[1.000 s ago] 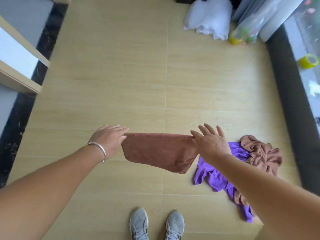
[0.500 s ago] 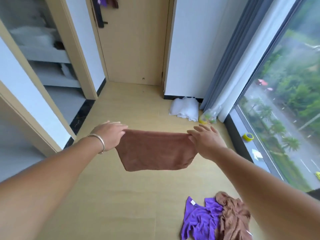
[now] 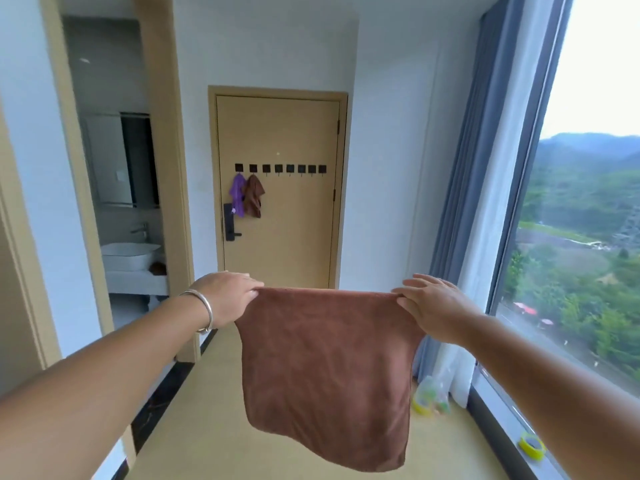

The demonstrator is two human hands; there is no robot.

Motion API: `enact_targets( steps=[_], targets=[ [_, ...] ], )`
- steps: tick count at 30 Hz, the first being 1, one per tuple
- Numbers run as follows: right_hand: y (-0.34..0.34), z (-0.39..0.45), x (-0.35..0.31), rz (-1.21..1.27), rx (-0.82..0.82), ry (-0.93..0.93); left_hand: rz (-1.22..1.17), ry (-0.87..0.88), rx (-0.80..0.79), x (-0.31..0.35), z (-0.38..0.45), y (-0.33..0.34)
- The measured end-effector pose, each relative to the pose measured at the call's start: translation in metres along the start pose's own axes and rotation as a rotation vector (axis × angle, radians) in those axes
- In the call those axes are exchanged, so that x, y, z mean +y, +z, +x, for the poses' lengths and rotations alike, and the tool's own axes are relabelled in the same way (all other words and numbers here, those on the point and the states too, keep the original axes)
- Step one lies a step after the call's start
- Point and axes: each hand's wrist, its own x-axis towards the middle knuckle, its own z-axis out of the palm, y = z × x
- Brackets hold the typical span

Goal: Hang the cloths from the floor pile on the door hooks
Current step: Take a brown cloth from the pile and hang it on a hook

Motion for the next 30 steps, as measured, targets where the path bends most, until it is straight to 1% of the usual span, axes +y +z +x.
enact_targets(
  steps=[8, 12, 17, 23, 30],
  targets=[
    [-0.042, 0.047, -0.034, 0.009, 0.104, -0.026, 0.046, -0.004, 0.111, -0.045, -0.005, -0.058],
    [-0.042, 0.071, -0.054, -0.053, 0.125, -0.047, 0.078, -0.017, 0.13, -0.068, -0.004, -0.064],
    [-0.034, 0.112, -0.069, -0.022, 0.144, -0.052, 0.073, -0.041, 0.178, -0.098, 0.013, -0.06],
    [-0.004, 0.183, -0.068, -0.022, 0.149, -0.072, 0.131, -0.099, 0.153, -0.13, 0.057, -0.04],
    [0.033, 0.285, -0.033, 0.024, 0.145, -0.115, 0.138, -0.128, 0.131, -0.154, 0.154, -0.025]
  ],
)
